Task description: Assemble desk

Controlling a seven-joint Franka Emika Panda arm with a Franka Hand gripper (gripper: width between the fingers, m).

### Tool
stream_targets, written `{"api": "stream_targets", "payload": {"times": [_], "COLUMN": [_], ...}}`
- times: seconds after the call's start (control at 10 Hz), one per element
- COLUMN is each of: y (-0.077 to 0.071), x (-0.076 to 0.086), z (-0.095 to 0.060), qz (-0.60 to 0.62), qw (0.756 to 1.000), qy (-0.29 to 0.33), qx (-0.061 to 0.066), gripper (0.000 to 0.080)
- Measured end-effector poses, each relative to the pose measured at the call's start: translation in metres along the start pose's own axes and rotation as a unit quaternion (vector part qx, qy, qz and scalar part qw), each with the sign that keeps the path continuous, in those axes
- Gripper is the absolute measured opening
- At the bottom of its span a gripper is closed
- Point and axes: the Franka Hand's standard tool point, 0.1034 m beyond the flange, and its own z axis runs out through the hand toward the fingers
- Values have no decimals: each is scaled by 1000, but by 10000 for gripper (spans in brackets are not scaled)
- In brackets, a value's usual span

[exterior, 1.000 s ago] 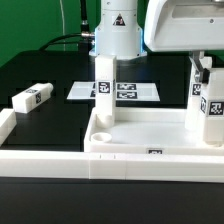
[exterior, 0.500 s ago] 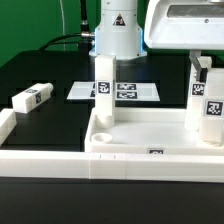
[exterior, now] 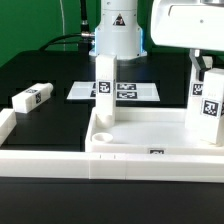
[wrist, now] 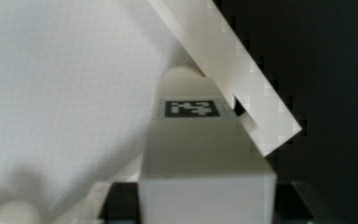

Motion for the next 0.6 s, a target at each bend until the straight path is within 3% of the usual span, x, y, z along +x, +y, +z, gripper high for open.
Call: {"api": "stream_targets", "payload": {"times": [0.2,0.4,0.6], "y": [0,-2,-1], "x": [1,3,3], "z": [0,0,0], "qz": [109,183,188], "qw": [994,983,982], "qy": [0,1,1], "qx": [4,15,15], "gripper": [290,290,290]}}
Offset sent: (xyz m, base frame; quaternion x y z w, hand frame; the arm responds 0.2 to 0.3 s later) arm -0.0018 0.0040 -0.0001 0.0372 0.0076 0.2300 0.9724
